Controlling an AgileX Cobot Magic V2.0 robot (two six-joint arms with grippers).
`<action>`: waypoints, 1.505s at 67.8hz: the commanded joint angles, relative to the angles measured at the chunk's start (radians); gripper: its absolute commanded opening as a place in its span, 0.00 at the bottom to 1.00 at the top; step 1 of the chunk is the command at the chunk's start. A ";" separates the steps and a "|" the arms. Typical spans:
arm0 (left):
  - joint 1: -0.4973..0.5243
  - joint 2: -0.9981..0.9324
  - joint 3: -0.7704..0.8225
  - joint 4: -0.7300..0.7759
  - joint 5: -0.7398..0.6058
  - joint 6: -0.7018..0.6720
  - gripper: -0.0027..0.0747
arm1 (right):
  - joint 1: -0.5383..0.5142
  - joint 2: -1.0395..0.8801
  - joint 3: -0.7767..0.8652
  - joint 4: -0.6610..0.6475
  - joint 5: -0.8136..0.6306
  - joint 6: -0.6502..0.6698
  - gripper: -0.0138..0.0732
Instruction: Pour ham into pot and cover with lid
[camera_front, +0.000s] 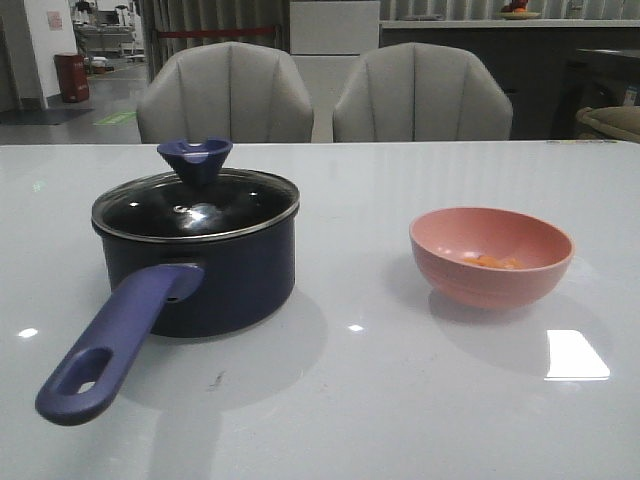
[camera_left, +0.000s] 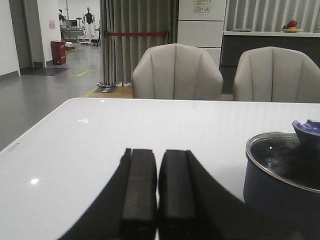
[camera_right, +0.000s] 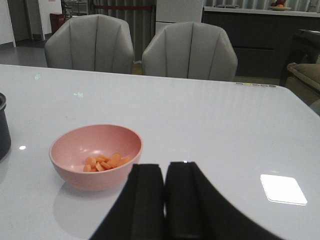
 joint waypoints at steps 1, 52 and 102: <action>-0.007 -0.018 0.022 -0.008 -0.080 -0.009 0.18 | -0.002 -0.020 -0.005 -0.009 -0.076 0.000 0.35; -0.007 -0.005 -0.122 -0.010 -0.258 -0.012 0.18 | -0.002 -0.020 -0.005 -0.009 -0.076 0.000 0.35; -0.007 0.351 -0.495 -0.070 0.200 -0.013 0.18 | -0.002 -0.020 -0.005 -0.009 -0.076 0.000 0.35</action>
